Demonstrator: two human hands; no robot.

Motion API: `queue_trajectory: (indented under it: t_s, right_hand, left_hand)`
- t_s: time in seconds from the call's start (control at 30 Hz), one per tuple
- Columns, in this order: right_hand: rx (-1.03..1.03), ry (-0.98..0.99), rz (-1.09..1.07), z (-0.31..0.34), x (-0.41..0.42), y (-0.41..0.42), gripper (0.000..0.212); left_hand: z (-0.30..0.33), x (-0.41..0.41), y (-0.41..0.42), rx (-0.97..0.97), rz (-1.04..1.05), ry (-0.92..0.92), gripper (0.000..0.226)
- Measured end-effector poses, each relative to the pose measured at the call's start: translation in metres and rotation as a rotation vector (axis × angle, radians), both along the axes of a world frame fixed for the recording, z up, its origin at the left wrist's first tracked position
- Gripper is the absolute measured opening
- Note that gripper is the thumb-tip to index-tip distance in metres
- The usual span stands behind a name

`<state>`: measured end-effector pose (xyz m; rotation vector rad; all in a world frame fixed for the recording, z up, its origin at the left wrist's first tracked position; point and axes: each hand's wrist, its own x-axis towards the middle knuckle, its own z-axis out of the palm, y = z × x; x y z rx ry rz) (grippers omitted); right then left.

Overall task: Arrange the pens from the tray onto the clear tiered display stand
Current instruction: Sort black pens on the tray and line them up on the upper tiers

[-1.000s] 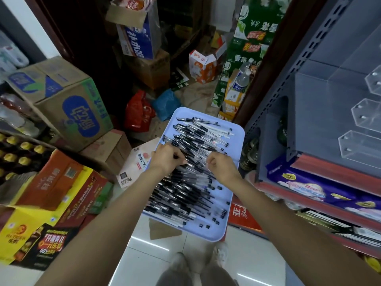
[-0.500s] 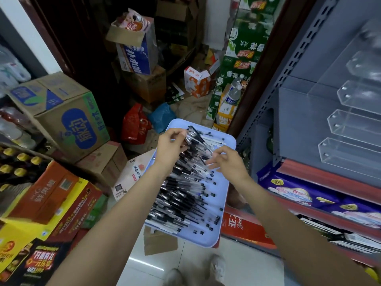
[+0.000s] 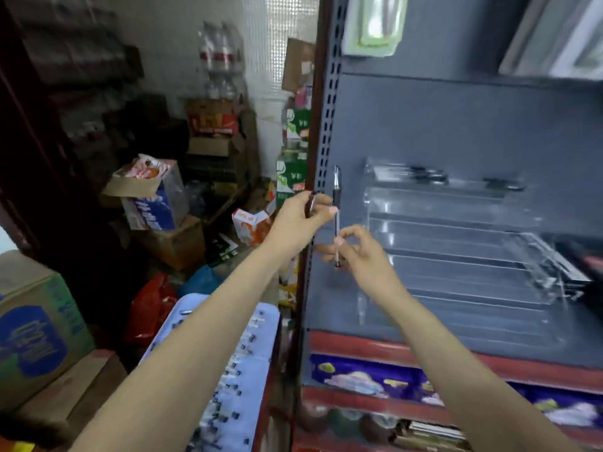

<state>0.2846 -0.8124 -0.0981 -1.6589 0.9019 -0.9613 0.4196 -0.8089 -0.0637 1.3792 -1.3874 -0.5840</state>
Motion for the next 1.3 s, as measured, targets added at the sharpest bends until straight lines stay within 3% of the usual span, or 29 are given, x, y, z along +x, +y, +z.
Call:
queue_trajectory:
  t_s: [0.13, 0.23, 0.33, 0.43, 0.67, 0.83, 1.0, 1.3]
  right_hand:
    - [-0.063, 0.039, -0.031, 0.023, -0.077, -0.042, 0.014]
    - [-0.173, 0.080, -0.113, 0.042, -0.139, -0.076, 0.011]
    - [-0.201, -0.083, -0.196, 0.065, -0.191, -0.110, 0.025]
    - [-0.203, -0.162, -0.175, 0.082, -0.223, -0.135, 0.013]
    - [-0.169, -0.189, -0.243, 0.087, -0.260, -0.182, 0.011]
    - [-0.232, 0.113, -0.491, 0.074, -0.291, -0.215, 0.034]
    - [-0.041, 0.108, -0.332, 0.066, -0.303, -0.222, 0.057]
    - [-0.056, 0.151, -0.324, 0.060, -0.303, -0.232, 0.052]
  left_hand:
    - [0.028, -0.071, -0.046, -0.078, -0.103, -0.112, 0.009]
    - [0.043, -0.119, -0.077, -0.115, -0.114, -0.221, 0.014]
    - [0.055, -0.159, -0.098, -0.114, -0.111, -0.445, 0.015]
    - [0.068, -0.189, -0.115, -0.135, -0.112, -0.624, 0.016]
    - [0.075, -0.210, -0.155, -0.131, -0.057, -0.564, 0.007]
    - [0.066, -0.215, -0.189, -0.031, -0.026, -0.657, 0.006]
    - [0.062, -0.224, -0.209, 0.050, -0.062, -0.714, 0.008]
    - [0.070, -0.233, -0.220, 0.139, -0.162, -0.785, 0.017]
